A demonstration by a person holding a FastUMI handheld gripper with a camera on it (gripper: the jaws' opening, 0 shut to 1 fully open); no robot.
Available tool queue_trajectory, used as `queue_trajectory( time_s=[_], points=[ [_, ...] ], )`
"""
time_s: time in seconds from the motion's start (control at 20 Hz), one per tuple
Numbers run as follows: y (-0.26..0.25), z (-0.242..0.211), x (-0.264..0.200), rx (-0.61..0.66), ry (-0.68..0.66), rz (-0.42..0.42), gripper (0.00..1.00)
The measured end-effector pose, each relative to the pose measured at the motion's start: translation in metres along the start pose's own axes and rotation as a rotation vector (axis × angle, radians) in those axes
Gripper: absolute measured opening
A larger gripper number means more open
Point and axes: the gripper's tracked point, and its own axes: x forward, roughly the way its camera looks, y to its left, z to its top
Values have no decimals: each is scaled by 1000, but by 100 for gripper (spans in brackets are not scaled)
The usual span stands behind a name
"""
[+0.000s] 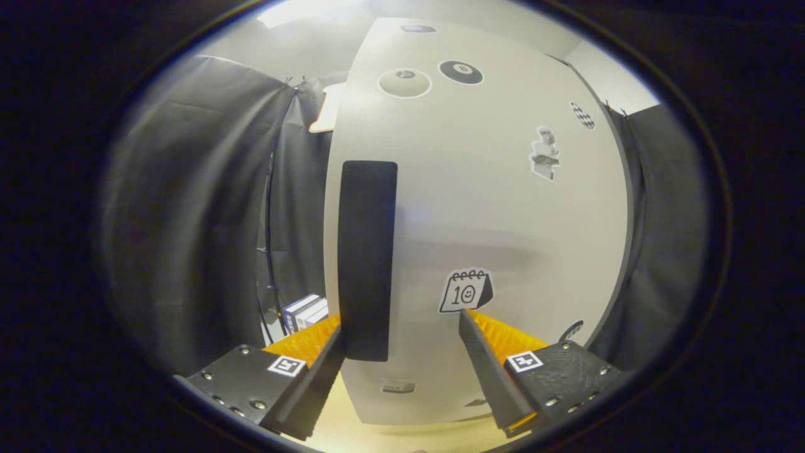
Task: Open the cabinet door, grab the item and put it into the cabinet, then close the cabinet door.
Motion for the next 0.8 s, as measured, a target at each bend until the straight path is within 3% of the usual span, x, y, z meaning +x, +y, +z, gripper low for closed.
queue_trajectory(
  time_s=[0.45,0.8],
  points=[
    [0,3,3,-1,-41,-154,100],
    [0,3,5,9,-58,-164,100]
  ],
)
